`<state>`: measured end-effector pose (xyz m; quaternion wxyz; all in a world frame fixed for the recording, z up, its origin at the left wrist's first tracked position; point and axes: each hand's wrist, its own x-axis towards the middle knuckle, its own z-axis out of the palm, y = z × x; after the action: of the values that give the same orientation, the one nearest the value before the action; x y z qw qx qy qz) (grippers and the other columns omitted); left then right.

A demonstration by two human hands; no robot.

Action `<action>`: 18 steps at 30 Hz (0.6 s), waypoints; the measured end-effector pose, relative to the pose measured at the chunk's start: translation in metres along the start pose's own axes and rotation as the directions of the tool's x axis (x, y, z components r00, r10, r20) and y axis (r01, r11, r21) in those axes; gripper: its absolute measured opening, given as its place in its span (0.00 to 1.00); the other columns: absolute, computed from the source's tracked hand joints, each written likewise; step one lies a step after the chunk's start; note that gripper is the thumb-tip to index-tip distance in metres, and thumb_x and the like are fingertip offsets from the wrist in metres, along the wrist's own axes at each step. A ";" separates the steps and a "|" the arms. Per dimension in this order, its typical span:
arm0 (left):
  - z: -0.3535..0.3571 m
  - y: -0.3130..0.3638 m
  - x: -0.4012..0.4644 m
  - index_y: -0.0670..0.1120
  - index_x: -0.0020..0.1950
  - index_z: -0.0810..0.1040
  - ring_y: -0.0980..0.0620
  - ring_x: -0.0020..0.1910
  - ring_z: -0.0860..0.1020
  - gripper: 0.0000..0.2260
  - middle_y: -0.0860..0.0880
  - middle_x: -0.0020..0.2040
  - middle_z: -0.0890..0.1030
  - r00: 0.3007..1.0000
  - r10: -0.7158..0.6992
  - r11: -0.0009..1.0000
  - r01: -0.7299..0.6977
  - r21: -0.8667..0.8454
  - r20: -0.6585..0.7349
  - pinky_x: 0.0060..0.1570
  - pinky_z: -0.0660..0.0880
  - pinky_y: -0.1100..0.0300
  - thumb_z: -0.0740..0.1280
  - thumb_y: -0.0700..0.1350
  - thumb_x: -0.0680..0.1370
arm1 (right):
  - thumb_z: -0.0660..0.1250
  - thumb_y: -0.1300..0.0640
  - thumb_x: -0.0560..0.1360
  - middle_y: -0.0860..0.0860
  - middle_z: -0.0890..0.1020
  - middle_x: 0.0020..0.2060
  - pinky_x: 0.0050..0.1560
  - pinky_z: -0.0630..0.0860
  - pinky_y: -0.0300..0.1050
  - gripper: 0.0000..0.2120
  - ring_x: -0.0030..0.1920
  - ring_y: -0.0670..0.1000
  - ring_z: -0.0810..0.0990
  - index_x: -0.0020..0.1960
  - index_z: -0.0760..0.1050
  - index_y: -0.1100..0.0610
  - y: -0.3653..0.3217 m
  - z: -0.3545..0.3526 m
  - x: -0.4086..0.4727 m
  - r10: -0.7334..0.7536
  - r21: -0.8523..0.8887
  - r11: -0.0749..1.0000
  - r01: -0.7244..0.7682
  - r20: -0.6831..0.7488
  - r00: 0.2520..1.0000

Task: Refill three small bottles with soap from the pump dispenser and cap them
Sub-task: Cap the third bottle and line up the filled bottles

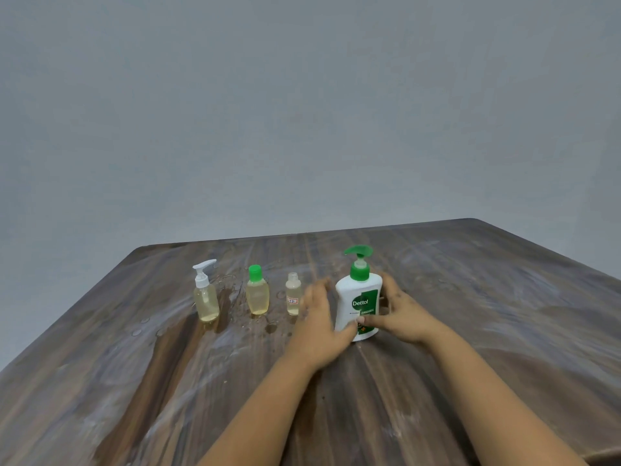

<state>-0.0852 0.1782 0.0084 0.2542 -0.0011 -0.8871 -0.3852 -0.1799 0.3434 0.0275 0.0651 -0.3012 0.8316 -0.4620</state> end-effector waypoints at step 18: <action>0.052 -0.021 0.097 0.47 0.75 0.60 0.44 0.69 0.69 0.27 0.44 0.70 0.70 0.978 -0.152 0.988 0.148 0.039 0.144 0.67 0.67 0.53 0.67 0.40 0.78 | 0.76 0.63 0.70 0.48 0.76 0.60 0.63 0.75 0.47 0.39 0.64 0.53 0.75 0.72 0.58 0.49 0.042 -0.023 0.080 0.057 0.032 0.998 -0.056 -0.038 0.998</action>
<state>-0.1973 0.1802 0.0082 0.1586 0.0409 -0.9062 -0.3898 -0.2715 0.3314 0.0201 0.0667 -0.2677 0.8337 -0.4783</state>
